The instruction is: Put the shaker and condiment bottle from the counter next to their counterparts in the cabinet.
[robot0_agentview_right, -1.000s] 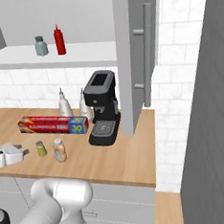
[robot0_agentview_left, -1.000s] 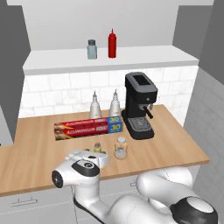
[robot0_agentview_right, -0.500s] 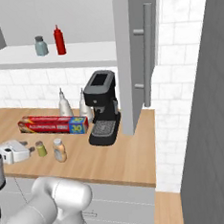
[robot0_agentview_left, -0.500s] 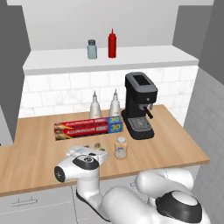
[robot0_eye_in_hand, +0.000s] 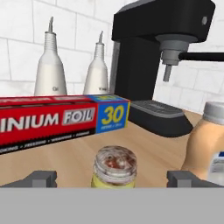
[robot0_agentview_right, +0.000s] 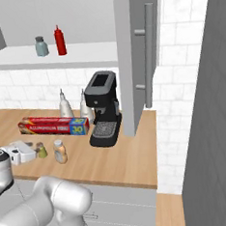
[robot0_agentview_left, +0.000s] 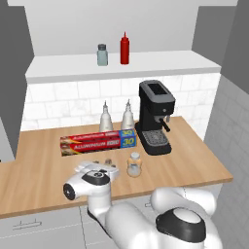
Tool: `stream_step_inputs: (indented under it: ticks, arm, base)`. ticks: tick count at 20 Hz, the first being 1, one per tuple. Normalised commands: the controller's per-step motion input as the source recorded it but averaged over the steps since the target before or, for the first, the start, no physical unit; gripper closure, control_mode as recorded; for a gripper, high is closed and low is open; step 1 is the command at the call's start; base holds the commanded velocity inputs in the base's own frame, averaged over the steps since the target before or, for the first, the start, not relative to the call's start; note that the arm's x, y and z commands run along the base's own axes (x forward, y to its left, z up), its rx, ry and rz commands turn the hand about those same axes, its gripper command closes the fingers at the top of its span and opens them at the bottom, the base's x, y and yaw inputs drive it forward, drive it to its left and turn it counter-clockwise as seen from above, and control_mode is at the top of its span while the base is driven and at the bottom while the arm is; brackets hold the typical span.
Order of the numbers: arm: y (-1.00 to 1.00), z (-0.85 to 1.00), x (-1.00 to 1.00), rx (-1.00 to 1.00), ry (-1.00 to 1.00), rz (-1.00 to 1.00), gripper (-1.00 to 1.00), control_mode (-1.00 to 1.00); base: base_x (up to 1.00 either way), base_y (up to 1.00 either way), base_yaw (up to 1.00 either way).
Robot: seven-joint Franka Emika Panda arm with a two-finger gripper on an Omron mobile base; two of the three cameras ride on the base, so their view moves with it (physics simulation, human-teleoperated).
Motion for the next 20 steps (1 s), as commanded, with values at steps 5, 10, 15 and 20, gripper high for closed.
stream_step_inputs:
  ticks: [5, 10, 15, 20]
  arm:
    - [0.1, -0.28, 0.23, 0.01, -0.01, 0.0, -1.0, -1.0]
    - [0.0, -0.07, 0.29, 0.05, -0.01, 0.0, -1.0, -1.0]
    - [-0.02, -0.08, 0.43, 0.05, 0.0, 0.0, -1.0, -1.0]
    - [0.0, -0.2, 0.21, 0.05, 0.0, 0.0, 1.0, -1.0]
  base:
    - [0.0, 0.0, 0.0]
    - [0.0, 0.0, 0.0]
    - [0.0, 0.0, 0.0]
    - [0.0, 0.0, 0.0]
